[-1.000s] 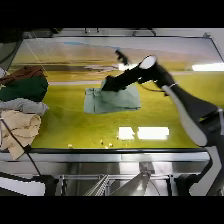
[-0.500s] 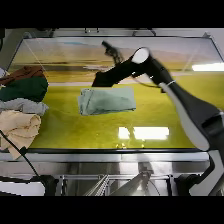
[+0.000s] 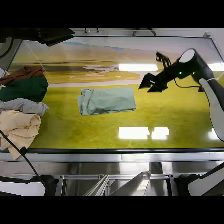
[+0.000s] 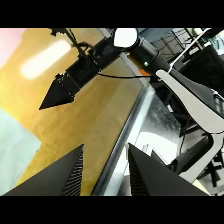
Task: Fold the shirts.
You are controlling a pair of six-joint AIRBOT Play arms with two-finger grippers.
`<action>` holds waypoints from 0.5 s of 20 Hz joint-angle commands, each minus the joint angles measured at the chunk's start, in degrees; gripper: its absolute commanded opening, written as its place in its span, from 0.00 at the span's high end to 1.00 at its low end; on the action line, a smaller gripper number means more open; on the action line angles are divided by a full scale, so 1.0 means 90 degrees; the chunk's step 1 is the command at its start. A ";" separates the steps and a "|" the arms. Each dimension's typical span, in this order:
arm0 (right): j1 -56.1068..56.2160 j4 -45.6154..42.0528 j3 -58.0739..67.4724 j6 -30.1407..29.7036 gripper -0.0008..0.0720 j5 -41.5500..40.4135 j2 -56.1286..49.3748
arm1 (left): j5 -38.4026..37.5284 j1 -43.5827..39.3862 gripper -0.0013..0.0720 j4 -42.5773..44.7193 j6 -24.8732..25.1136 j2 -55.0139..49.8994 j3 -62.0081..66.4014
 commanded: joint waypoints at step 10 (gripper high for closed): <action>0.0784 0.2761 -0.0430 -0.1260 0.68 -0.1100 -0.1253 | 0.0034 0.0005 0.59 0.0257 -0.0056 -0.0007 -0.0002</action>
